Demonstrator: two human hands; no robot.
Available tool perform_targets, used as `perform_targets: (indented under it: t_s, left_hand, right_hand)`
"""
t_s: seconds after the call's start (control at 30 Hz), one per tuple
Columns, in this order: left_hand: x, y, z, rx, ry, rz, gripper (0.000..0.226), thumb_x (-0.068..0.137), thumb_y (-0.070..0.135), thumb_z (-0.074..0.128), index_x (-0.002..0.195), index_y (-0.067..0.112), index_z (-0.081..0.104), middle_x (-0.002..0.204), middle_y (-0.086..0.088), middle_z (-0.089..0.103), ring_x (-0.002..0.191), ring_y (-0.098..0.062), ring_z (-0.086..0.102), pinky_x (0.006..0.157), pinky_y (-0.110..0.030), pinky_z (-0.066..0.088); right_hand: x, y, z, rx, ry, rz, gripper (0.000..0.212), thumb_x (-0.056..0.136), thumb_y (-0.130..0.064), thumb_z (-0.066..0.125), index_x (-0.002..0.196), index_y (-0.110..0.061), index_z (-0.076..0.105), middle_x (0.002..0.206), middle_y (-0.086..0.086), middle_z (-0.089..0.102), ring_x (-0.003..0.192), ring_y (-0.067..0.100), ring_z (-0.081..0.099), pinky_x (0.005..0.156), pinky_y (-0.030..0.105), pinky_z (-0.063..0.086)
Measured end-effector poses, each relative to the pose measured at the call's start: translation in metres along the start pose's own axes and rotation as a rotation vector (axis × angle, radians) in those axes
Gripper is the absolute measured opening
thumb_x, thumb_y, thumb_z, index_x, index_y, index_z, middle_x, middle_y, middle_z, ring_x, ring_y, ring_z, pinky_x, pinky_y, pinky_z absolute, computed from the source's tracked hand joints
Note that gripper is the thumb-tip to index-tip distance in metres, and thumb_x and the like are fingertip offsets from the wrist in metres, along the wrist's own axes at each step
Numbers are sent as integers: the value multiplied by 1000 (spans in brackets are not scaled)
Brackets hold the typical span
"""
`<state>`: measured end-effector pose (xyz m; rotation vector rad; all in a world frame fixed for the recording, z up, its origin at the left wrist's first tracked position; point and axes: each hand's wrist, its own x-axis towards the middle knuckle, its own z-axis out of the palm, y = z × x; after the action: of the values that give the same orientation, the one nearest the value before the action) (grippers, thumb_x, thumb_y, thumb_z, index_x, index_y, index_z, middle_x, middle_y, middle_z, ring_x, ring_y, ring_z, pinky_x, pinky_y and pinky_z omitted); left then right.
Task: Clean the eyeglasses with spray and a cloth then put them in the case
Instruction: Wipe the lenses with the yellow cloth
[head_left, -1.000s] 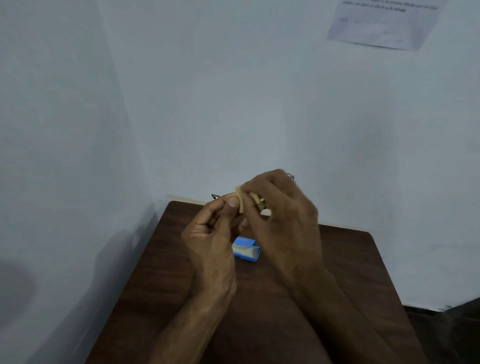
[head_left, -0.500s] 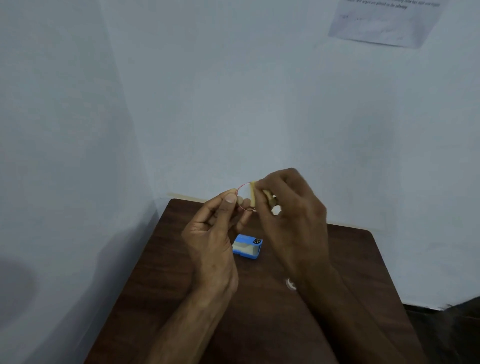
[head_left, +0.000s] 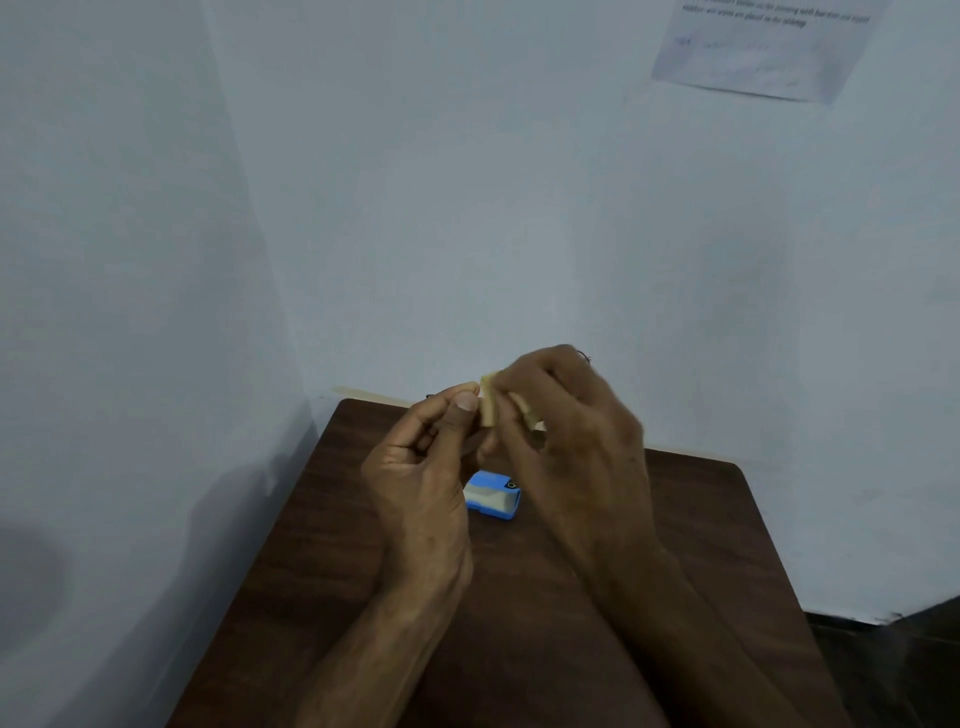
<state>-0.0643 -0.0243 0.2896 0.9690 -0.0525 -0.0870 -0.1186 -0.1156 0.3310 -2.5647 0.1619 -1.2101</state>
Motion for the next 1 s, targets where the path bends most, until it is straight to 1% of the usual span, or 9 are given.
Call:
perform_targets:
  t_s: [0.13,0.2,0.33,0.4,0.47,0.57,0.77,0.9,1.0]
  left_hand:
    - [-2,4,-4,-25,-27,-6,40,82,19,75,114,-5,74,98,-18,79,88,-28,79,80,-38,66]
    - [-2,5,-4,-25,-31,-8,44,81,21,75,117,-5,73,101,-18,79,88,-26,79,79,-37,66]
    - [-3,6,0,-66,-6,-53,40,80,22,77,113,-1,75,102,-14,80,89,-24,80,79,-35,65]
    - [-3,6,0,-80,0,-68,35,79,22,76,109,3,77,98,-11,81,87,-22,80,78,-34,65]
    - [-3,7,-1,-84,1,-82,34,80,22,76,108,3,77,93,-9,80,85,-22,79,75,-32,64]
    - [-5,7,1,-76,1,-99,40,79,22,76,113,0,76,96,-13,79,88,-24,79,72,-29,63]
    - [-5,10,-2,-128,7,-119,29,83,19,75,107,4,77,94,-11,79,86,-22,78,73,-28,63]
    - [-10,12,-2,-123,-21,-118,27,81,20,74,104,7,76,88,-6,80,83,-18,79,69,-26,63]
    - [-11,15,0,-130,-30,-130,25,81,19,74,103,7,77,91,-8,80,83,-19,80,69,-27,63]
  right_hand:
    - [9,34,-12,-27,102,138,8,93,-7,73,91,-15,72,100,-2,66,82,22,66,64,44,55]
    - [13,43,-14,-47,131,163,8,93,-7,74,91,-15,72,100,-2,66,82,22,66,64,45,56]
    - [2,27,-8,-51,79,96,6,96,-8,71,92,-12,72,102,0,67,81,22,65,64,41,54]
    - [-8,21,-8,-71,52,63,6,95,-7,70,92,-11,71,102,1,67,81,22,63,65,40,53]
    - [-6,30,-12,-58,70,103,7,94,-7,72,92,-13,71,101,0,66,81,22,65,65,42,54]
    - [8,48,-17,-99,134,180,5,96,-11,72,92,-15,71,101,-1,66,82,24,66,64,46,55]
    - [-13,26,-15,-86,33,52,5,97,-10,68,95,-12,72,103,2,67,82,23,63,68,40,53]
    - [0,48,-20,-117,144,165,5,98,-12,70,94,-14,72,103,0,67,81,24,65,66,46,55]
    - [6,43,-20,-181,148,142,5,97,-8,71,98,-12,73,103,3,68,82,25,64,65,45,55]
